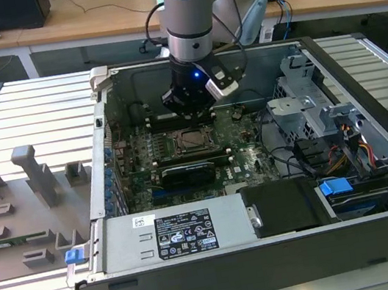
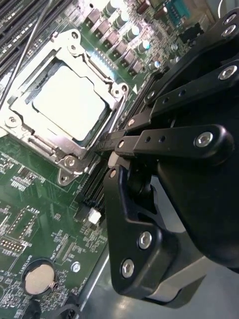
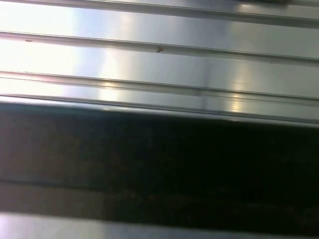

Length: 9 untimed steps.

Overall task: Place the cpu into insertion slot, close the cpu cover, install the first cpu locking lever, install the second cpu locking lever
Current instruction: 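Install the first cpu locking lever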

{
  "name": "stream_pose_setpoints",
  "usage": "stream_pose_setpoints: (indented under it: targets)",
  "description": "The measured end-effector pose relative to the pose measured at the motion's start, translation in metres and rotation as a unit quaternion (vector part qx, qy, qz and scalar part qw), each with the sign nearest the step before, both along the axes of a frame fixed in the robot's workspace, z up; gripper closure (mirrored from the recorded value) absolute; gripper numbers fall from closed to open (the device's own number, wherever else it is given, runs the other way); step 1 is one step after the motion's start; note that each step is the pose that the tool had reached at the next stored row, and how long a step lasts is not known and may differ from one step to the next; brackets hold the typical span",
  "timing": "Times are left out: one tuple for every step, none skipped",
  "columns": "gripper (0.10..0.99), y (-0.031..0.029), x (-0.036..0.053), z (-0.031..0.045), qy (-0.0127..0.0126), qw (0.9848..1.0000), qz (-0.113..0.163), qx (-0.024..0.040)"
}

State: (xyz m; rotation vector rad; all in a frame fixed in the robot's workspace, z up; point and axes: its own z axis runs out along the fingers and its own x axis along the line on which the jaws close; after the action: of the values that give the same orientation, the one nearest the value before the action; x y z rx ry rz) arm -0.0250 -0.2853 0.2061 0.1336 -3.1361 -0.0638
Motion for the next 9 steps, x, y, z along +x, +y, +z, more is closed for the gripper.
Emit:
stream_pose_setpoints:
  targets:
    - [0.980, 0.0000, 0.0010, -0.0005, 0.0001, 1.0000, 0.000, 0.0000]
    - [0.980, 0.0000, 0.0017, -0.0010, 0.0003, 1.0000, 0.000, 0.0000]
    - [0.980, -0.0004, 0.0028, -0.0022, 0.0008, 1.0000, 0.000, -0.0002]
    - [0.980, -0.0005, 0.0031, -0.0027, 0.0008, 1.0000, 0.000, -0.0003]
    - [0.980, -0.0006, 0.0033, -0.0033, 0.0009, 1.0000, 0.000, -0.0003]
    - [0.980, -0.0008, 0.0036, -0.0039, 0.0008, 1.0000, 0.000, -0.0003]
    - [0.980, -0.0010, 0.0037, -0.0043, 0.0008, 1.0000, 0.000, -0.0002]
    - [0.980, -0.0015, 0.0038, -0.0046, 0.0007, 1.0000, 0.000, -0.0002]
    - [0.980, -0.0020, 0.0037, -0.0046, 0.0008, 1.0000, 0.000, -0.0003]
